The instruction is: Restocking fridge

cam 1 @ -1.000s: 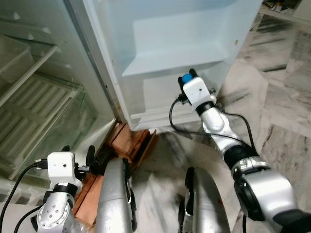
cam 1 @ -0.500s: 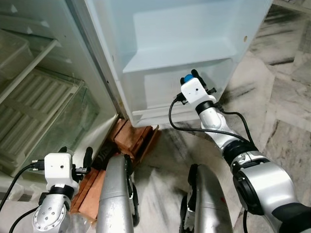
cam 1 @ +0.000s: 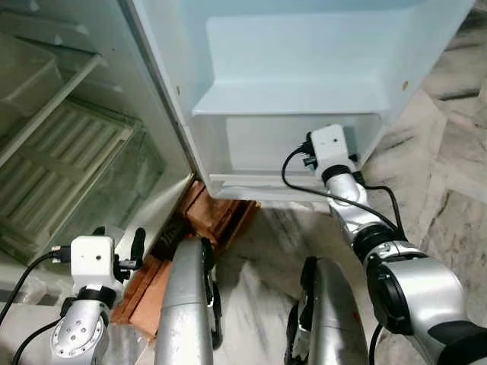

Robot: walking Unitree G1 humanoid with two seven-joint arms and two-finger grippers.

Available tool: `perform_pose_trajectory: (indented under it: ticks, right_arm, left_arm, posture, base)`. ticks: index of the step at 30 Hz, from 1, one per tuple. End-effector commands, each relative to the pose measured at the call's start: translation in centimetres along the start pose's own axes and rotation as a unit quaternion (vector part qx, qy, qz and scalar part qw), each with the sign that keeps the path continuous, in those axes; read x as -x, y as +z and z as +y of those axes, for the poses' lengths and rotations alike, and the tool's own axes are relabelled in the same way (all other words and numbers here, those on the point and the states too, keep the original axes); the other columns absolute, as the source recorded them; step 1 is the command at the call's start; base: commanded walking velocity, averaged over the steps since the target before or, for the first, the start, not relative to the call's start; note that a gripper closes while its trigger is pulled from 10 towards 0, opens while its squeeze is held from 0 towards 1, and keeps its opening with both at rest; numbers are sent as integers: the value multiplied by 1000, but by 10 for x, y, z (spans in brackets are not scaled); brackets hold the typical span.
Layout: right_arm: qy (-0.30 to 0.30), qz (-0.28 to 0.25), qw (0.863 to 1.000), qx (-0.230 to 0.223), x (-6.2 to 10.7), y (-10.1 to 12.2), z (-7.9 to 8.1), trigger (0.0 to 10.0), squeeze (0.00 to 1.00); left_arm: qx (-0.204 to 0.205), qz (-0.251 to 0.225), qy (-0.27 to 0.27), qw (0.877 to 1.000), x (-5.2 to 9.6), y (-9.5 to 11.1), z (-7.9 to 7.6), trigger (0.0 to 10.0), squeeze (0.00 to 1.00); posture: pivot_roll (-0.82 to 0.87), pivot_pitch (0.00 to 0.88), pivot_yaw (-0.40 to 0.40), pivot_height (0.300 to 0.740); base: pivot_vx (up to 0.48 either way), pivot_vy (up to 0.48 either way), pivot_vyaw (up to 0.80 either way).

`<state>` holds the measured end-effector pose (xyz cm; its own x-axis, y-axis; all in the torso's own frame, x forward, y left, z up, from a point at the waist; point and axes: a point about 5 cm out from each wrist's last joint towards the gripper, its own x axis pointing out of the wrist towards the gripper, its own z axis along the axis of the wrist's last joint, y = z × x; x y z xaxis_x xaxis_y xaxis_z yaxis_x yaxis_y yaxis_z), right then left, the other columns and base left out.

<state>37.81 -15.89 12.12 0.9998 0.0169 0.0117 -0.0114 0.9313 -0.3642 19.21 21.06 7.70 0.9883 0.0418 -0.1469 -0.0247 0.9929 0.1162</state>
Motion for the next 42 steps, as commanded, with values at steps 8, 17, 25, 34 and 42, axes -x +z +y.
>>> perform_pose_trajectory:
  ticks: [8,17,25,34,42]
  right_arm:
    - [-62,61,995,-47,5,-21,-32,10000,1000]
    - [-40,25,998,-48,-4,-2,-30,10000,1000]
    - [17,-26,997,-69,-14,28,-15,10000,1000]
    - [115,-45,984,-126,-7,31,10,10000,1000]
    - [112,-55,979,-161,38,-10,17,10000,1000]
  left_arm:
    - [-3,17,-6,1000,-2,-6,1,10000,0]
    - [7,13,-10,1000,-12,-6,-3,10000,0]
    - [19,11,-5,1000,-19,-7,-7,10000,0]
    - [35,20,-1,999,-28,-14,-11,10000,0]
    - [34,25,12,999,-34,-17,-12,10000,0]
  posture:
    - [263,219,62,567]
    - [227,196,50,567]
    - [187,154,31,567]
    - [142,109,17,567]
    - [117,72,0,567]
  base:
    - [0,0,0]
    - [0,0,0]
    - [0,0,0]
    - [0,0,0]
    - [0,0,0]
